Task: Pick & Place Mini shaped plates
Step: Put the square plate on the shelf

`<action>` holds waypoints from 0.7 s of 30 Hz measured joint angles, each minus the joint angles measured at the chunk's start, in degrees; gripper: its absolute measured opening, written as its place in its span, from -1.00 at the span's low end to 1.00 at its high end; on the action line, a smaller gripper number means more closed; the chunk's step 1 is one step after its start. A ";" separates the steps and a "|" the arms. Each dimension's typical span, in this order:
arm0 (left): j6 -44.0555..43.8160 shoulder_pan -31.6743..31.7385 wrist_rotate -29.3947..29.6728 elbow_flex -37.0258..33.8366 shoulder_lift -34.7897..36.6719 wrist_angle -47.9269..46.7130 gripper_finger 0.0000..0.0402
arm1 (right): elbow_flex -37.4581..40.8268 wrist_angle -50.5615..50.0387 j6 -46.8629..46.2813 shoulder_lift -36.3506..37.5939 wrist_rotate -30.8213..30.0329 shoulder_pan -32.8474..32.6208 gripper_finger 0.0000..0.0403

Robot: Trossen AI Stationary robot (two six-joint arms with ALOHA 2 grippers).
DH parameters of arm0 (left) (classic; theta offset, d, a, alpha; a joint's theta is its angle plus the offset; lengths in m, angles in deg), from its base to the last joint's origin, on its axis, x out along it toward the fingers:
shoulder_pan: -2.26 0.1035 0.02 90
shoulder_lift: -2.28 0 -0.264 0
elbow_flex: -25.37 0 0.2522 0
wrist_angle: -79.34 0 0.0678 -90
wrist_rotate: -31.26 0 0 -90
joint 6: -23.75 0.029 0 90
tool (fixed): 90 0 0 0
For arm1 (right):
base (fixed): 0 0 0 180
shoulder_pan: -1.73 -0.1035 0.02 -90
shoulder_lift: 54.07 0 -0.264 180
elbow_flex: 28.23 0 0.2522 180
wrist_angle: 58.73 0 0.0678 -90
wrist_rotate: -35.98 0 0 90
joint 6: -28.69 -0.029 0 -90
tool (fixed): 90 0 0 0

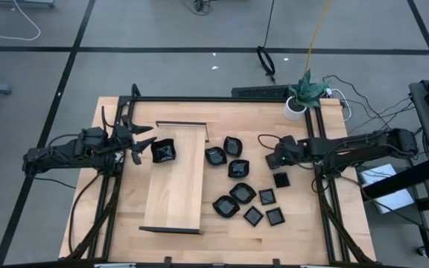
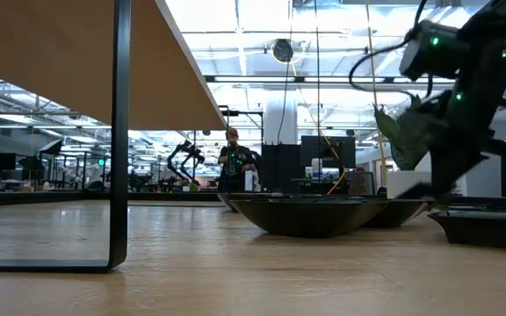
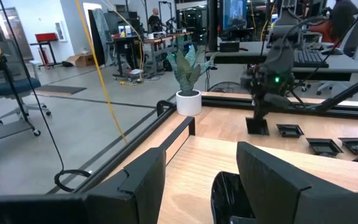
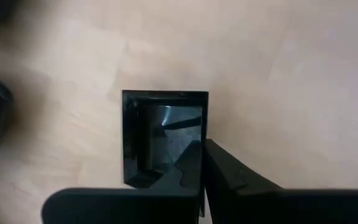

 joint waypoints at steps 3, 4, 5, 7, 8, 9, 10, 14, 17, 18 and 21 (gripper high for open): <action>0.00 0.00 0.00 0.00 0.00 0.00 0.01 | -0.09 3.12 2.68 3.82 -5.18 -0.03 -1.00; 0.00 0.00 0.00 0.00 0.00 -0.01 0.01 | -0.14 4.95 4.30 4.89 -7.37 -0.07 -1.00; -0.03 0.00 0.00 0.00 0.00 0.01 0.01 | -0.17 7.28 6.34 5.80 -9.82 -0.08 -1.00; -0.07 0.00 0.00 0.00 0.00 0.01 0.01 | -0.01 14.26 11.60 6.82 -15.24 -0.09 -1.00; -0.11 -0.01 0.01 0.00 0.01 0.04 0.01 | 0.57 19.87 15.03 6.97 -17.94 -0.09 -1.00; -0.13 0.00 0.01 0.02 0.02 0.05 0.01 | 1.48 26.33 18.91 6.92 -20.19 -0.09 -1.00; -0.17 0.00 0.00 0.02 0.02 0.04 0.01 | 2.73 33.90 23.43 6.60 -21.82 -0.09 -1.00; -1.24 0.00 0.00 0.02 0.02 0.69 0.01 | 9.51 69.44 42.03 2.53 -22.11 -0.09 -1.00; -3.09 -0.02 -0.61 0.02 0.00 3.29 0.01 | 13.49 89.00 50.64 -1.73 -20.51 -0.11 -1.00; -3.67 -0.02 -1.13 0.02 0.02 4.37 0.01 | 14.45 92.79 52.37 -2.90 -20.55 -0.11 -1.00; -4.17 -0.02 -3.10 0.04 -0.02 6.52 0.01 | 15.45 97.27 55.20 -5.92 -20.73 0.21 -1.00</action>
